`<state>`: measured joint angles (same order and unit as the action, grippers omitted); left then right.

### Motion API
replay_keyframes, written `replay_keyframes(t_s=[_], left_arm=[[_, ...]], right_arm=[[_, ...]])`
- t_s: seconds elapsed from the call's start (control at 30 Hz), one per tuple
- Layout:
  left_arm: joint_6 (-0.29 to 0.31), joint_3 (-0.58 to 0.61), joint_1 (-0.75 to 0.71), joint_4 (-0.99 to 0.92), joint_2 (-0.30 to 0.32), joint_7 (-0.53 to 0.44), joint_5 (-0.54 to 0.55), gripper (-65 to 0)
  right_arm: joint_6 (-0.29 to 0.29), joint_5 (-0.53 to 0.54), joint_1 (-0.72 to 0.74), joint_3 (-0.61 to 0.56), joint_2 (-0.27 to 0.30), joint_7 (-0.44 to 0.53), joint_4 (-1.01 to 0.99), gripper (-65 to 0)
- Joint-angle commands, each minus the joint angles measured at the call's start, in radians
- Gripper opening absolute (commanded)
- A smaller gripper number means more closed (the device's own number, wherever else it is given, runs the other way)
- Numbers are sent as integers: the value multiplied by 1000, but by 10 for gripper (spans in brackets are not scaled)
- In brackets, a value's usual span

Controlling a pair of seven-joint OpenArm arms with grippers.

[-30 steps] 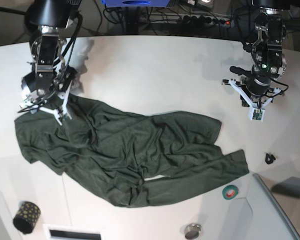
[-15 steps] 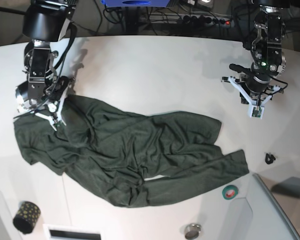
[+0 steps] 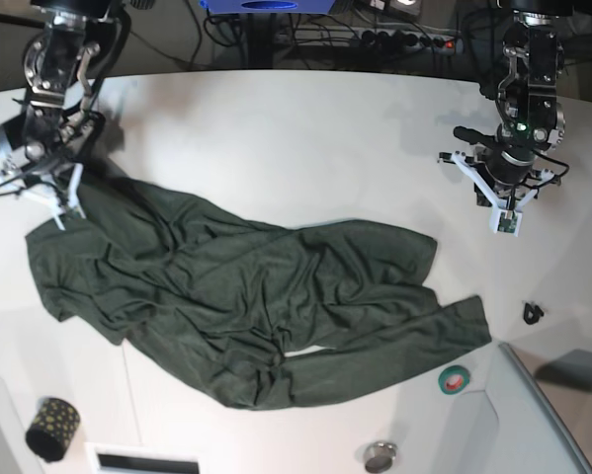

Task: Layout the t-shirt on the table in an organized manner, then fold the t-shirt properly
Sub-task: 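Drag the fabric with the right gripper to spread the shirt flat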

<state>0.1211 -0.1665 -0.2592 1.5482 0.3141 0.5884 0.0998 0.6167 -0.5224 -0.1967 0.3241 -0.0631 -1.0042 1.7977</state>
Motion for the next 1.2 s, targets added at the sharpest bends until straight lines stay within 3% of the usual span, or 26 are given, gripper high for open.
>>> replay_keyframes(t_s=[0.0,0.1,0.3,0.43,0.53,0.6,0.67,0.73,0.8,0.83,0.93,1.03,1.1,1.17], left_arm=[[-5,-5,7,16,18,-17,-2,-650],[-5,-5,7,18,20,-17,-2,-650],[-5,-5,7,24,20,-17,-2,-650],[-5,-5,1,44,20,-15,-2,-650],[-5,-5,-12,51,20,-15,-2,-650],[-5,-8,-13,54,20,-15,-2,-650],[-5,-43,-28,56,20,-15,-2,-650],[-5,-81,-39,56,17,-15,-2,-650],[-5,-100,-44,56,15,-17,-2,-650],[-5,-101,-45,56,15,-17,-2,-650],[-5,-97,-45,56,15,-17,-2,-650],[-5,-95,-45,56,13,-17,-2,-650],[-5,-95,-45,56,9,-17,-2,-650],[-5,-95,-41,56,-3,-17,-2,-650]], right_arm=[[-8,-17,1,-3,15,-26,73,-642],[-8,-17,-8,-12,10,-91,201,-642],[-8,-17,110,-222,29,-155,219,-642],[-10,-15,254,-403,24,-175,175,-641],[-10,-11,386,-497,16,-175,24,-630],[-10,-14,449,-506,7,-181,-75,-581],[-10,-17,469,-506,13,-173,-121,-470],[-10,-15,469,-498,64,-172,-121,-357],[-10,-11,469,-421,105,-118,-140,-261],[-10,-9,471,-354,113,-63,-171,-243],[-10,-12,517,-96,127,121,-361,-287],[-4,-9,607,88,181,239,-657,-363],[-2,-8,649,158,211,315,-795,-344],[-2,-8,679,237,230,417,-887,-281]])
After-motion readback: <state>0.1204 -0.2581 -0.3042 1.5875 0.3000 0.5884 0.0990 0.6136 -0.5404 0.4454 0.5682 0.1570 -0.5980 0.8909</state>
